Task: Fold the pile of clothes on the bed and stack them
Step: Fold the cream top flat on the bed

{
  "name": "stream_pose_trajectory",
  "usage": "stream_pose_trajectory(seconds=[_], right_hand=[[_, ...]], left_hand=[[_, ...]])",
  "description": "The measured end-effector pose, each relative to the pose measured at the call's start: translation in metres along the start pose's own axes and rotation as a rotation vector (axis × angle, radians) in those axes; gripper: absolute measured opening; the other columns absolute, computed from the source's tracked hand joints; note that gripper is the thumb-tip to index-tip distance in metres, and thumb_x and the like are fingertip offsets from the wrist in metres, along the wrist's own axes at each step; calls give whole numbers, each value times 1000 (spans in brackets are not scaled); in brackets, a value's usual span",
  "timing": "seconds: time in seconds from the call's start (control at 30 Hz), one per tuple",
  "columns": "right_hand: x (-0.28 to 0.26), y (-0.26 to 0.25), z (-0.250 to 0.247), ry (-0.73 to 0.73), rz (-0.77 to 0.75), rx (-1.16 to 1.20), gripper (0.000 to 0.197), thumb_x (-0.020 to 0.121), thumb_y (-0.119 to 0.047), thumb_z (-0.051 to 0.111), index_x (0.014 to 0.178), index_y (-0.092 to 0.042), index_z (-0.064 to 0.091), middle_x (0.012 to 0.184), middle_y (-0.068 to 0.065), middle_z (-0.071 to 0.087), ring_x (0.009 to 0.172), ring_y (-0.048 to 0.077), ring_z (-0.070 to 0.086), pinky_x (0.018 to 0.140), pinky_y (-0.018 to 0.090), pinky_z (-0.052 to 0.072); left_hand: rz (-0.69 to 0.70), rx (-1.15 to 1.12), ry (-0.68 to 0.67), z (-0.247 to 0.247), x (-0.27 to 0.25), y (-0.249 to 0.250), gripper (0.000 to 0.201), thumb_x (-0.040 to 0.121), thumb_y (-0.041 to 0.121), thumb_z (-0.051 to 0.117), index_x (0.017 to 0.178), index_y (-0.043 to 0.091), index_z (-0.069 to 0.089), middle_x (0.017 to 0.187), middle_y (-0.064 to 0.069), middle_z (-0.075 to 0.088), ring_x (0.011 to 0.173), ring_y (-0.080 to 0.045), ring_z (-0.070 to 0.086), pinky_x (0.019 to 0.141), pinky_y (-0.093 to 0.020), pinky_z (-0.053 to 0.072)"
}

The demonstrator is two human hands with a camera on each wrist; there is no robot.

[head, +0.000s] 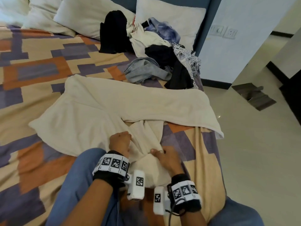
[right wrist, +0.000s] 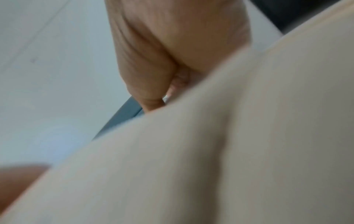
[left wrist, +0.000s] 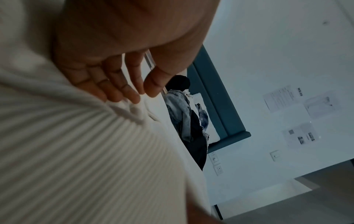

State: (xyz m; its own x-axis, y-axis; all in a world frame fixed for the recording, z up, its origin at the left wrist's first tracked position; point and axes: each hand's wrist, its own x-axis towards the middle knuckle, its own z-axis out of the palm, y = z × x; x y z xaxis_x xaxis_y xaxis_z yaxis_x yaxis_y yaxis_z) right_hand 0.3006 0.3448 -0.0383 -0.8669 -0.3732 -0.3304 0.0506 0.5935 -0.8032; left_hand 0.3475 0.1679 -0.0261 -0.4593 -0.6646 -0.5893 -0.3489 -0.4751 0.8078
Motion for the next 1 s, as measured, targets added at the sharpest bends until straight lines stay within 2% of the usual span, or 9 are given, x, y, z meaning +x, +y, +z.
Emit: stream_pose_trajectory(seconds=[0.13, 0.23, 0.37, 0.5, 0.63, 0.77, 0.87, 0.9, 1.0], right_hand=[[-42, -6, -60, 548, -71, 718, 21, 95, -31, 63, 91, -12, 71, 87, 0, 73, 83, 19, 69, 74, 36, 56], [-75, -4, -98, 961, -243, 1072, 28, 99, -39, 54, 106, -16, 70, 98, -4, 73, 92, 13, 67, 79, 32, 57], [-76, 35, -118, 786, 98, 1031, 41, 98, -49, 51, 134, -31, 52, 120, -2, 62, 100, 16, 60, 79, 38, 54], [-65, 69, -111, 681, 394, 994, 63, 89, -46, 67, 137, -10, 49, 102, 9, 63, 73, 20, 59, 51, 29, 50], [-56, 71, -99, 621, 443, 815, 79, 78, -34, 81, 141, -8, 40, 124, 12, 58, 87, 29, 63, 55, 34, 53], [-51, 65, -116, 515, 501, 973, 62, 78, -9, 78, 132, -2, 48, 106, 18, 60, 79, 31, 59, 60, 40, 52], [-57, 68, -135, 260, 457, 1426, 93, 41, -8, 94, 124, -1, 53, 114, 22, 61, 100, 40, 57, 65, 50, 52], [-59, 67, -141, 195, 377, 1531, 98, 38, -8, 93, 127, -1, 52, 122, 24, 61, 108, 42, 57, 72, 54, 51], [-64, 63, -155, 174, -54, 1741, 73, 70, -14, 77, 138, -6, 50, 141, 20, 53, 126, 36, 54, 102, 52, 40]], left_hand=[[-19, 94, -74, -1, -10, -15, 42, 91, 4, 56, 131, 14, 55, 136, -16, 53, 117, -32, 54, 94, -39, 47], [12, 122, -98, 6, -18, -24, 52, 90, 2, 54, 139, 18, 50, 140, -13, 49, 122, -33, 51, 102, -39, 44], [228, 376, -154, 18, -34, -26, 51, 91, 1, 49, 139, 18, 51, 146, -9, 44, 129, -30, 45, 107, -32, 37], [582, 954, -409, 37, -51, -22, 48, 92, -4, 43, 134, 14, 55, 149, -13, 40, 136, -29, 38, 110, -28, 27], [492, 1349, -676, 51, -55, -9, 61, 94, -8, 36, 147, 22, 38, 155, -7, 34, 140, -27, 35, 111, -28, 30], [481, 1602, -749, 58, -58, 1, 53, 96, 6, 50, 147, 18, 39, 154, -8, 35, 137, -28, 39, 108, -30, 33], [483, 1617, -668, 65, -62, 11, 32, 91, 25, 65, 120, 15, 58, 133, -12, 50, 110, -24, 56, 86, -27, 45], [508, 1527, -625, 68, -62, 17, 42, 87, 30, 71, 123, 13, 57, 133, -11, 50, 113, -25, 56, 87, -27, 44], [576, 1155, -548, 78, -68, 41, 74, 73, 33, 83, 135, 6, 51, 135, -8, 53, 125, -27, 50, 99, -30, 39]])
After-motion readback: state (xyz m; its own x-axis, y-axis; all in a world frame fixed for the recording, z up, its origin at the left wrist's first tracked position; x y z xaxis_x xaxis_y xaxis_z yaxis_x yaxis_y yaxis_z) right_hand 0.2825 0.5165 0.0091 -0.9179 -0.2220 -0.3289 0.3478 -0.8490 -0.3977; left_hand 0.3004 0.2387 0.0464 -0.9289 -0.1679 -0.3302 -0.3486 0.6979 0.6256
